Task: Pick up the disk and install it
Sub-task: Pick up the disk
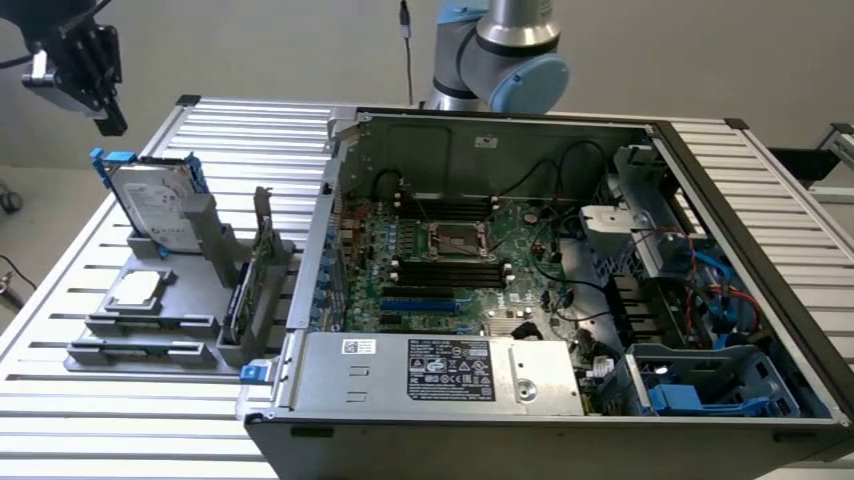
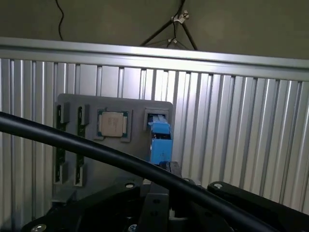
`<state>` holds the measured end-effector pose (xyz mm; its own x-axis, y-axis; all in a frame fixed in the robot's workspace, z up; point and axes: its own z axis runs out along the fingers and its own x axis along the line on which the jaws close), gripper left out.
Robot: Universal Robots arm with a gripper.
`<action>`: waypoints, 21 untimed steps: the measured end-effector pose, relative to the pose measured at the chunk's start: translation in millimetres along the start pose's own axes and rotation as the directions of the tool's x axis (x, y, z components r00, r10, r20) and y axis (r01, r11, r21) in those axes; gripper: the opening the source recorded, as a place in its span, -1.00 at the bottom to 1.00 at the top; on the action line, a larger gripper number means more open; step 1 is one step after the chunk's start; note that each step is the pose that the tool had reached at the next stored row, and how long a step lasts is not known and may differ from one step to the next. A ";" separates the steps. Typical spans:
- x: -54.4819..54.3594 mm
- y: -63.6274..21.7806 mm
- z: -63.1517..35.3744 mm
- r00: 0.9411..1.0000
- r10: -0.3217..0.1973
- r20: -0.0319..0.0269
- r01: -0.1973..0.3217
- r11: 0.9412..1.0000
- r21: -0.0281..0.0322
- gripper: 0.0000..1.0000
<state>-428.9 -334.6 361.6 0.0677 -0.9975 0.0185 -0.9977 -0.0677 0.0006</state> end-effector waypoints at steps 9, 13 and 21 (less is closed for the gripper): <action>12.2 1.6 6.8 1.000 -0.007 0.000 0.007 1.000 0.000 0.08; 12.5 2.1 13.2 1.000 -0.018 0.003 0.018 1.000 0.001 0.08; 12.3 2.9 22.0 0.999 -0.030 0.015 0.030 1.000 0.002 0.08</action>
<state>-430.9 -347.5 339.8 0.0972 -0.9953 0.0035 -0.9953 -0.0972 -0.0007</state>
